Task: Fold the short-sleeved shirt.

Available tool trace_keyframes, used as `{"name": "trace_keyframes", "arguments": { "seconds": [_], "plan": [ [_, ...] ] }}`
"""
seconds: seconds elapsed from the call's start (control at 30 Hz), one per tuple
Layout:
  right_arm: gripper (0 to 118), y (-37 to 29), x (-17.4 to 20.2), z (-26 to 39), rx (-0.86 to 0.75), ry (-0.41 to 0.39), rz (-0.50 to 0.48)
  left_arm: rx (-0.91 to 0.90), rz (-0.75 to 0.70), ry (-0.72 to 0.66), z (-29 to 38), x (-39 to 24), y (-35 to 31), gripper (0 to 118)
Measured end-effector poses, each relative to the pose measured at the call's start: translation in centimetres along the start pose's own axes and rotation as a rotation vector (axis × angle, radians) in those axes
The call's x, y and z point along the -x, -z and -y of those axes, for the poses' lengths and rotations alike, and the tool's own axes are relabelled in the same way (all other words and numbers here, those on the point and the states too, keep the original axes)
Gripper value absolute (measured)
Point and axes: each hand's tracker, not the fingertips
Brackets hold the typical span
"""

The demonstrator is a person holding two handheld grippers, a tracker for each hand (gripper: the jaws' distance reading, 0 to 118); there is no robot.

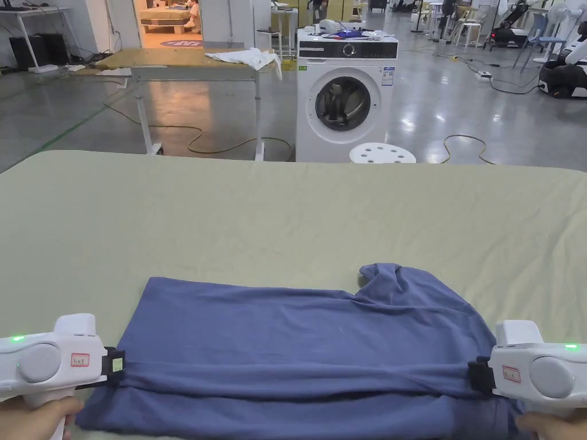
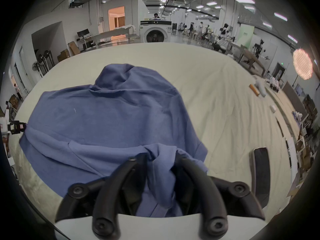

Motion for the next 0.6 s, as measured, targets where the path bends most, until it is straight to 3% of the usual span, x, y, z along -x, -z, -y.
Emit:
{"name": "trace_keyframes", "arguments": {
  "seconds": [0.1, 0.17, 0.3, 0.43, 0.47, 0.53, 0.57, 0.6],
  "plan": [
    [60, -2.0, 0.5, -0.7, -0.117, 0.019, 0.022, -0.097, 0.02, -0.004, -0.5, -0.6, -1.4, 47],
    [66, -3.4, 1.1, -1.4, -0.232, 0.033, 0.019, -0.172, 0.039, 0.024, -1.0, -1.6, -2.6, 60],
    [71, -5.8, 4.0, -2.6, -0.458, 0.039, 0.018, -0.346, 0.073, 0.093, -1.6, -4.7, -4.9, 60],
    [71, -7.2, 7.2, -2.5, -0.664, 0.049, 0.062, -0.531, 0.008, 0.188, -0.7, -7.8, -6.8, 57],
    [70, -7.8, 7.8, -2.2, -0.716, 0.069, 0.07, -0.57, -0.018, 0.205, -0.6, -8.0, -6.5, 53],
    [59, -8.8, 8.9, -1.7, -0.792, 0.116, 0.067, -0.641, -0.022, 0.203, 0.1, -8.9, -7.5, 32],
    [44, -9.1, 9.4, -1.4, -0.821, 0.121, 0.066, -0.672, -0.019, 0.196, 0.4, -9.2, -8.0, 21],
    [19, -9.5, 9.9, -1.3, -0.843, 0.114, 0.075, -0.703, -0.024, 0.19, 0.9, -9.6, -8.4, 11]
  ]
}}
